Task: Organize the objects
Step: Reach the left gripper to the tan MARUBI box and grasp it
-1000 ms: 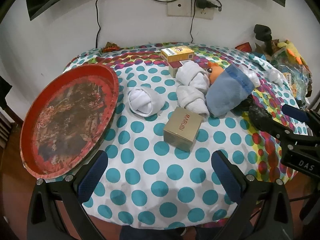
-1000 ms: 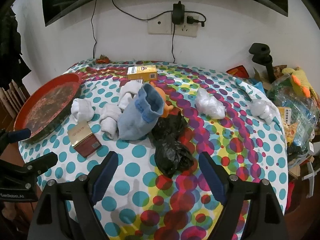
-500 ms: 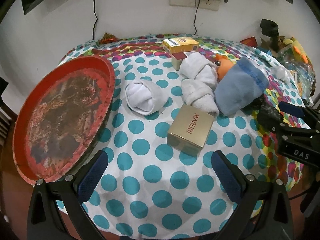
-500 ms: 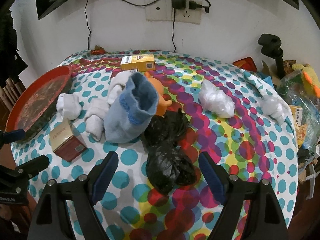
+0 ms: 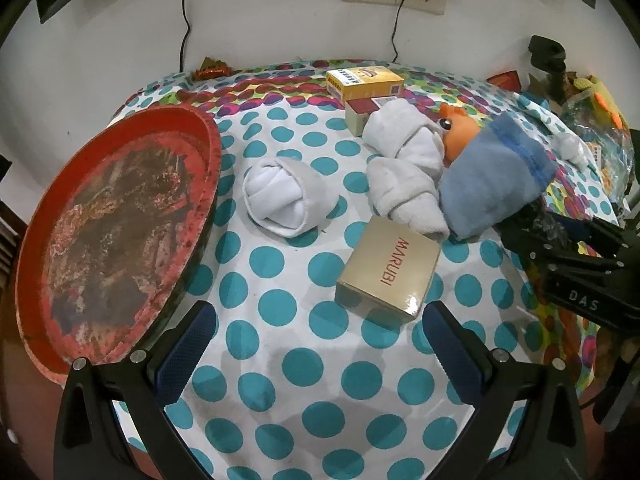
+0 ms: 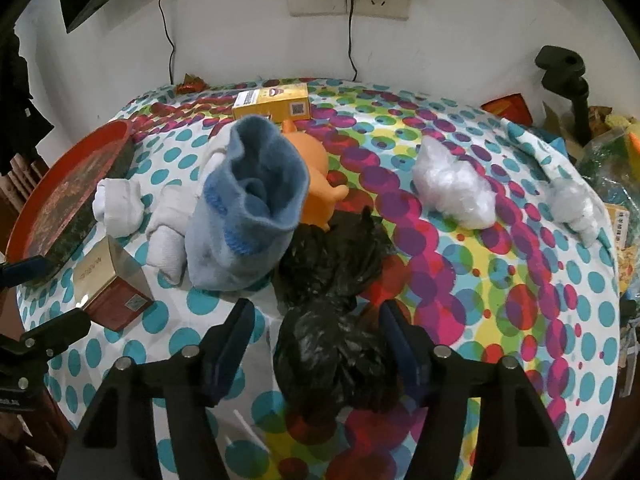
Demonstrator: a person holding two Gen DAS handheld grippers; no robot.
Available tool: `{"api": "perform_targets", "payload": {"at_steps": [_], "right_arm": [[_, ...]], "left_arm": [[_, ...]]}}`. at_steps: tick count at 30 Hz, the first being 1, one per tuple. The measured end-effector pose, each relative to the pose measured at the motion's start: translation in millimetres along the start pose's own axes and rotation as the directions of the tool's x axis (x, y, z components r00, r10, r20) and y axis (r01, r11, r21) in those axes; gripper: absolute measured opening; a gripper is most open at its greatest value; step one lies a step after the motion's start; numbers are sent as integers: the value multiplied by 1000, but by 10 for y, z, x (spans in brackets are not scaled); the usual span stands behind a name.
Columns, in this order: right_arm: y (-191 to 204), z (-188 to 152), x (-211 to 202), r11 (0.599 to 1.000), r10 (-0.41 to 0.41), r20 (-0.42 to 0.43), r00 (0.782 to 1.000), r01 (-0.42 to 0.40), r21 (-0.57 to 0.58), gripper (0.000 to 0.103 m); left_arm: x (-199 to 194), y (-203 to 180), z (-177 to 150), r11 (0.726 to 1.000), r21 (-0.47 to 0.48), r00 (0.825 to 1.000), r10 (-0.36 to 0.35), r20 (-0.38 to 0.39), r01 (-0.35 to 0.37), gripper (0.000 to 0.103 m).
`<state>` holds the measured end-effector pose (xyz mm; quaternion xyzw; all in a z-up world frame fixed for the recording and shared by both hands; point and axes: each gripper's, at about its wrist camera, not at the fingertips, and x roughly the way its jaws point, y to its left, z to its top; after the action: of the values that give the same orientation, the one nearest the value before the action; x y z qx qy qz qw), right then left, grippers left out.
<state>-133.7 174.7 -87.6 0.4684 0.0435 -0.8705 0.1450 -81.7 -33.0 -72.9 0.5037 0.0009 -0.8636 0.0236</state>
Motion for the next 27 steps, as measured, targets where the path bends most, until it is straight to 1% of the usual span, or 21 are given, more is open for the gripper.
{"api": "perform_targets", "payload": {"at_steps": [2,4,8,10,14,17,19,27], "right_arm": [[2,8,36,1000,14,-3,1000,-14,2,52],[-2,15,67,1000,15,-2,1000,-15,3,45],[-16,28,73,1000,17,7,1000,-17,0,35],[-30,24,71,1000,25,14,1000,-25,3,32],[-83,-7,52,998,46,26,999,-47,30,31],[-99,-42,27,998,56,29,998,-57,37,31],[-102,-63,12,998,57,30,998,-58,35,31],[-123,-105,-11,996,67,43,997,-70,58,31]], "left_arm": [[16,1,14,1000,-7,1000,-5,-5,5,103],[27,2,26,1000,-14,1000,-8,-9,7,103],[48,-29,45,1000,-14,1000,-12,-15,12,103],[55,-52,50,1000,-11,1000,-13,-16,12,103],[51,-118,76,1000,21,1000,-21,-2,21,103],[72,-174,113,997,76,1000,-24,8,23,103],[87,-179,139,995,96,1000,-24,18,22,103],[236,-127,232,989,118,996,-92,-4,92,102]]}}
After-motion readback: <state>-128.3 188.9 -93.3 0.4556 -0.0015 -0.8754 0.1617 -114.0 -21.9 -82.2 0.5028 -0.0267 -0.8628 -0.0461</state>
